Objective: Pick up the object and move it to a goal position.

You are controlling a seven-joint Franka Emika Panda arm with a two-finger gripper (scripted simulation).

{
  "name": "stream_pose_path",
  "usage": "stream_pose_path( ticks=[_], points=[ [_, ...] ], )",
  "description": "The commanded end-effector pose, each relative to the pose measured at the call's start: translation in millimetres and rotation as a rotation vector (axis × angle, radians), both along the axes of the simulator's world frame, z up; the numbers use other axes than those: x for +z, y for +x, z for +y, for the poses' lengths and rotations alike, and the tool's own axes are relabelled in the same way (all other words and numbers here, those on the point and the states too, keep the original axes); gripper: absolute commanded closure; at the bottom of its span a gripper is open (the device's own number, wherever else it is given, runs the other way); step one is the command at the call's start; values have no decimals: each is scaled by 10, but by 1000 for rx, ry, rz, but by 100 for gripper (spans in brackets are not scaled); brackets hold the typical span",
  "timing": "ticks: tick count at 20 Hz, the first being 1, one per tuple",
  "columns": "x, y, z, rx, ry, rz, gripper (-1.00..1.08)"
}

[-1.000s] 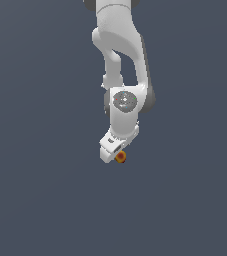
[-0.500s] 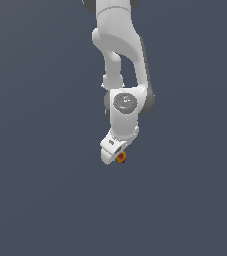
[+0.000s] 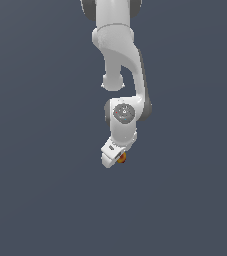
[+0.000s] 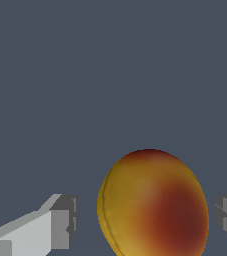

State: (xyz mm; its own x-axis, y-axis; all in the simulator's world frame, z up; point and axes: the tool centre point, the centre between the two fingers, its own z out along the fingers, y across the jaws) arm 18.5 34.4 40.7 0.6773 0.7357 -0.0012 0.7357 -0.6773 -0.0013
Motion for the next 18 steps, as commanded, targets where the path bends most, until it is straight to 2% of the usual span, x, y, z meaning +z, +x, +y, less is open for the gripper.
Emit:
stream_pose_path(
  ticks=[1, 3, 4, 18],
  points=[
    [-53, 10, -2, 0, 0, -2, -92],
    [-59, 15, -1, 0, 0, -2, -92],
    [-59, 15, -1, 0, 0, -2, 108],
    [-25, -4, -12, 0, 0, -2, 108]
  ],
)
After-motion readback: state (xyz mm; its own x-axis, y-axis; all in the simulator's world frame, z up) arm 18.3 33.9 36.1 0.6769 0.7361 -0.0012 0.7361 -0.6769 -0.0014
